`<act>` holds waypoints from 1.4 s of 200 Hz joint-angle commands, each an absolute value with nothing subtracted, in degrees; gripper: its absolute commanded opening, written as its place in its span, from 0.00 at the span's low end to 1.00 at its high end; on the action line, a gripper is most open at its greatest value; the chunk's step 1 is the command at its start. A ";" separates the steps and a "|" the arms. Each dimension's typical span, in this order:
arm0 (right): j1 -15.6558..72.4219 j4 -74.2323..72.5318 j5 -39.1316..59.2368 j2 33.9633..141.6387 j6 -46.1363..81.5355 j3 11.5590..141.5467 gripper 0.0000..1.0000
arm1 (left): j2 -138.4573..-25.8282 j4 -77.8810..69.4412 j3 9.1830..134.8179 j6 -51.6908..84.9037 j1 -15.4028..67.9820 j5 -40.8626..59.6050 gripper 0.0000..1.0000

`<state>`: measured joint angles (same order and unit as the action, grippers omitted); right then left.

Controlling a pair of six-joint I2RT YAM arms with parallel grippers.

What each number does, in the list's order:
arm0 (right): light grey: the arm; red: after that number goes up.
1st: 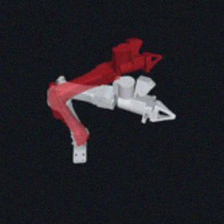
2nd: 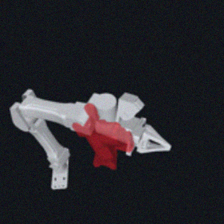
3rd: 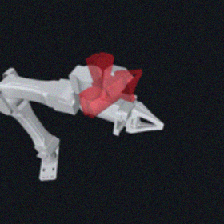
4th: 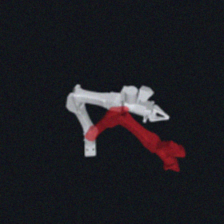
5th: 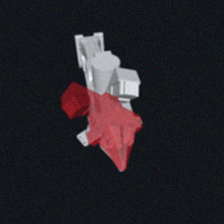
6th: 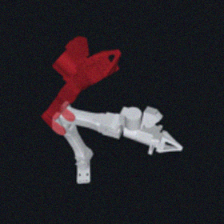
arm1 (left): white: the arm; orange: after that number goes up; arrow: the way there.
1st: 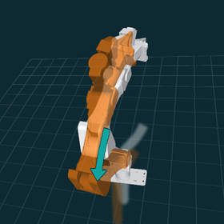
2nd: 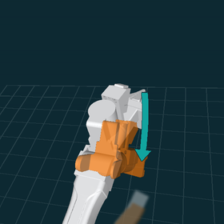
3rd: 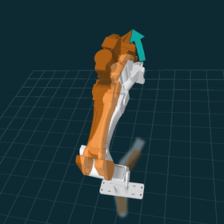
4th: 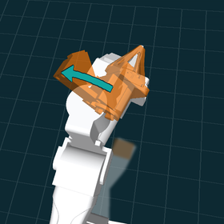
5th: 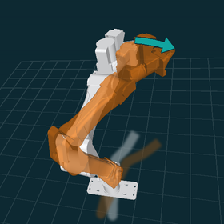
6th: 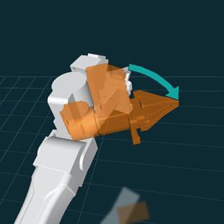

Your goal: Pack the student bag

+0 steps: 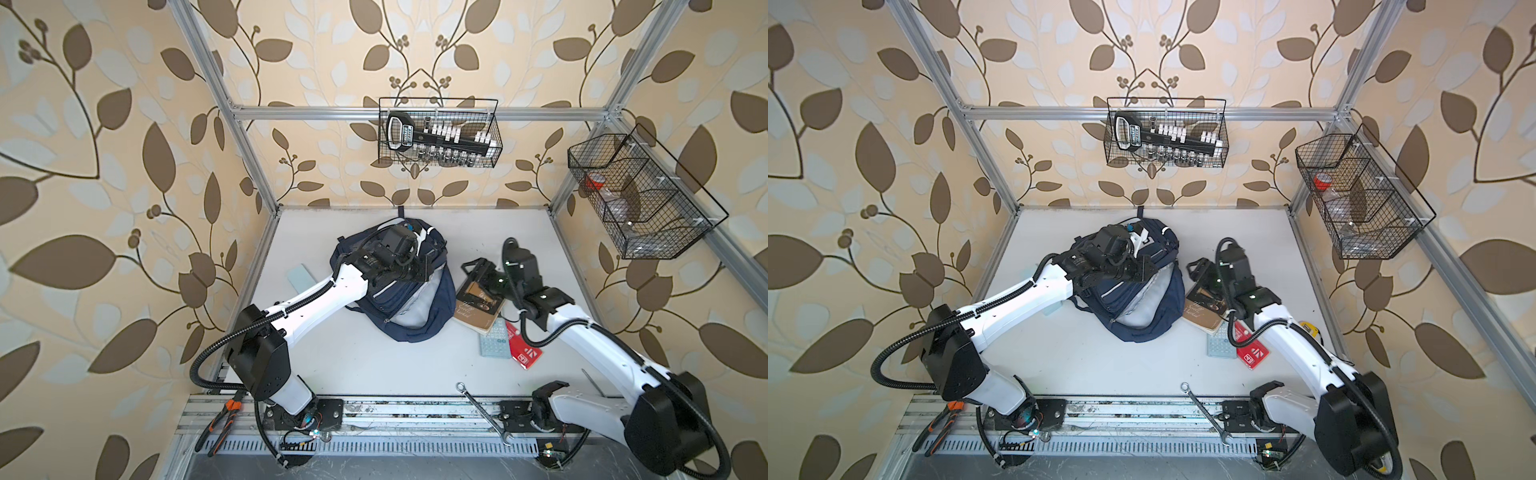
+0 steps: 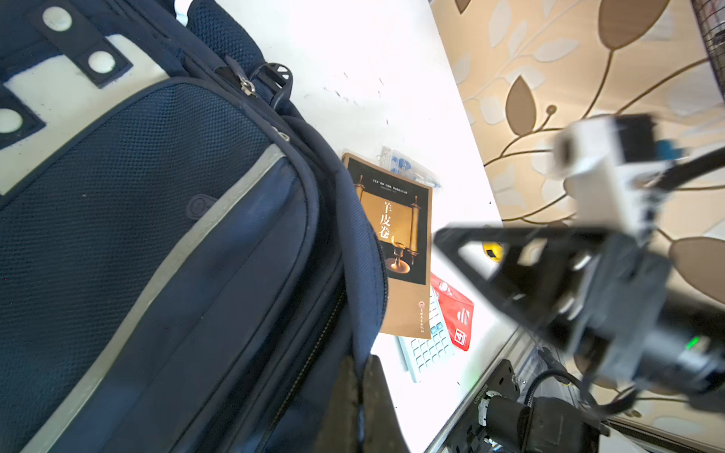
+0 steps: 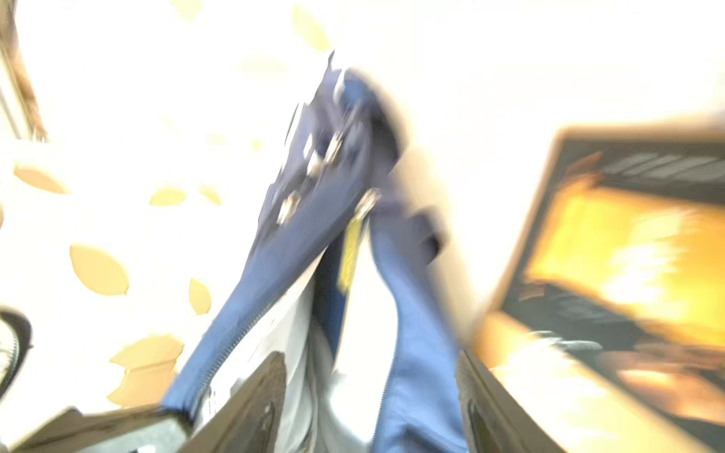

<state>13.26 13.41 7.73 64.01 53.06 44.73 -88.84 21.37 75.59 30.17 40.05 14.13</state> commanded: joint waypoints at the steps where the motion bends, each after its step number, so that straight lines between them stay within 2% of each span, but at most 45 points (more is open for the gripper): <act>1: 2.03 27.06 12.48 62.51 43.29 41.83 0.69 | -89.04 18.99 75.61 27.99 39.46 15.66 0.00; 13: -4.42 27.68 17.81 62.78 39.89 41.07 0.69 | -90.07 19.68 75.90 28.76 39.48 17.77 0.00; 19: -6.96 27.62 20.19 63.44 38.53 40.72 0.69 | -90.50 19.81 76.29 29.33 39.51 18.89 0.08; 28: -9.86 26.77 24.21 65.16 36.35 40.30 0.69 | -91.08 19.79 77.14 30.19 39.57 19.89 0.29; 34: -11.36 26.49 26.15 66.79 35.34 40.28 0.69 | -91.56 19.82 78.06 30.73 39.63 20.28 0.39; 42: -12.48 26.50 28.01 69.14 33.90 40.60 0.69 | -92.31 20.18 79.60 31.13 39.64 20.64 0.44; 53: -13.08 26.06 28.76 71.67 32.70 41.23 0.67 | -93.96 21.79 83.28 31.48 39.72 20.75 0.47; 88: -13.45 19.31 28.64 75.59 34.27 39.04 0.70 | -102.19 27.57 96.42 31.30 41.42 20.97 0.40; 106: -13.45 15.54 29.55 78.19 34.70 37.46 0.70 | -108.24 28.56 101.16 30.98 42.42 23.50 0.27; 121: -13.45 12.65 30.06 80.37 34.81 36.46 0.71 | -112.63 28.21 102.39 32.19 42.63 25.45 0.10; 137: -13.64 8.96 30.33 82.39 35.22 35.26 0.71 | -115.35 26.35 101.26 33.55 42.71 26.38 0.00; 179: -13.73 -1.05 32.96 86.72 37.24 31.62 0.68 | -118.10 21.79 97.66 34.98 43.98 27.75 0.00; 227: -13.73 -5.74 34.46 90.32 37.30 30.14 0.62 | -123.90 22.32 98.17 34.69 45.18 28.32 0.00; 280: -13.80 -9.36 37.52 93.34 37.69 30.38 0.47 | -126.36 21.48 95.78 34.76 45.27 27.21 0.00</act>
